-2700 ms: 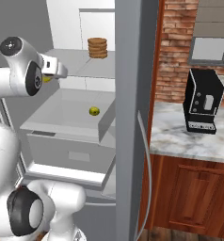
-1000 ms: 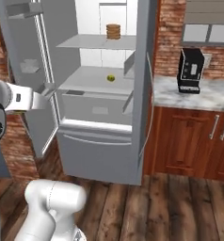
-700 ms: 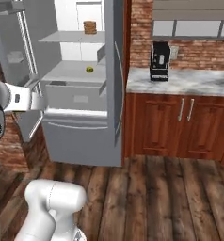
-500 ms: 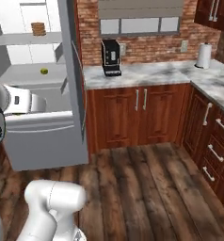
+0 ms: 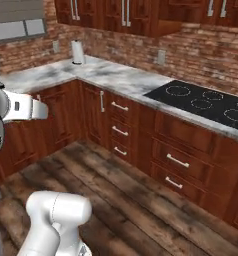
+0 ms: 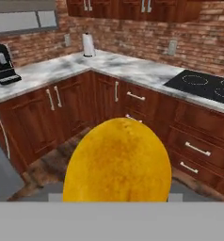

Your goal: Pick up the pear and mango from the fridge and place one fruit on each plate on the dining counter.

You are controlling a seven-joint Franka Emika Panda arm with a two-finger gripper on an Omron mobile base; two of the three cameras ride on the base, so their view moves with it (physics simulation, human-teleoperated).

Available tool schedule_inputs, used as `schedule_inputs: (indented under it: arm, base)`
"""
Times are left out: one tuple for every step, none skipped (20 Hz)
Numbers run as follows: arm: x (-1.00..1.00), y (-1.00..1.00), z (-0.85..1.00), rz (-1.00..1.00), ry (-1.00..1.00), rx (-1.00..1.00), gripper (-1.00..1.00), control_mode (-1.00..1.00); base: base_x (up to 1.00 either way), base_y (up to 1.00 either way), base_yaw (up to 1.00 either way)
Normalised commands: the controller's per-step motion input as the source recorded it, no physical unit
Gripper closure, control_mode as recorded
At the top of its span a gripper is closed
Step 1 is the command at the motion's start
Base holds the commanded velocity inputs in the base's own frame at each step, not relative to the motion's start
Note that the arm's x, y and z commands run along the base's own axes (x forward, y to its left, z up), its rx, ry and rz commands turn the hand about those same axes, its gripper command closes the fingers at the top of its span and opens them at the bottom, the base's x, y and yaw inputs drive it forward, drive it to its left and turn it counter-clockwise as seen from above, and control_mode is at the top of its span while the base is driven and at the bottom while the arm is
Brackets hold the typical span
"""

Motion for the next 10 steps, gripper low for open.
schedule_inputs:
  arm:
    - [0.00, 0.00, 0.00, 0.00, 0.00, 0.00, 1.00, 1.00]
    - [0.00, 0.00, 0.00, 0.00, 0.00, 0.00, 1.00, 1.00]
    - [0.00, 0.00, 0.00, 0.00, 0.00, 0.00, 1.00, 1.00]
    - [0.00, 0.00, 0.00, 0.00, 0.00, 0.00, 1.00, 1.00]
    - [0.00, 0.00, 0.00, 0.00, 0.00, 0.00, 1.00, 1.00]
    - [0.00, 0.00, 0.00, 0.00, 0.00, 0.00, 1.00, 1.00]
    - [0.00, 0.00, 0.00, 0.00, 0.00, 0.00, 1.00, 1.00]
    - [0.00, 0.00, 0.00, 0.00, 0.00, 0.00, 1.00, 1.00]
    - [0.00, 0.00, 0.00, 0.00, 0.00, 0.00, 1.00, 1.00]
    - [0.00, 0.00, 0.00, 0.00, 0.00, 0.00, 1.00, 1.00]
  base:
    - [0.00, 0.00, -1.00]
    - [0.00, 0.00, -1.00]
    - [0.00, 0.00, -1.00]
    - [0.00, 0.00, -1.00]
    - [0.00, 0.00, -1.00]
    - [0.00, 0.00, -1.00]
    - [0.00, 0.00, -1.00]
    - [0.00, 0.00, -1.00]
    - [0.00, 0.00, -1.00]
    - [0.00, 0.00, -1.00]
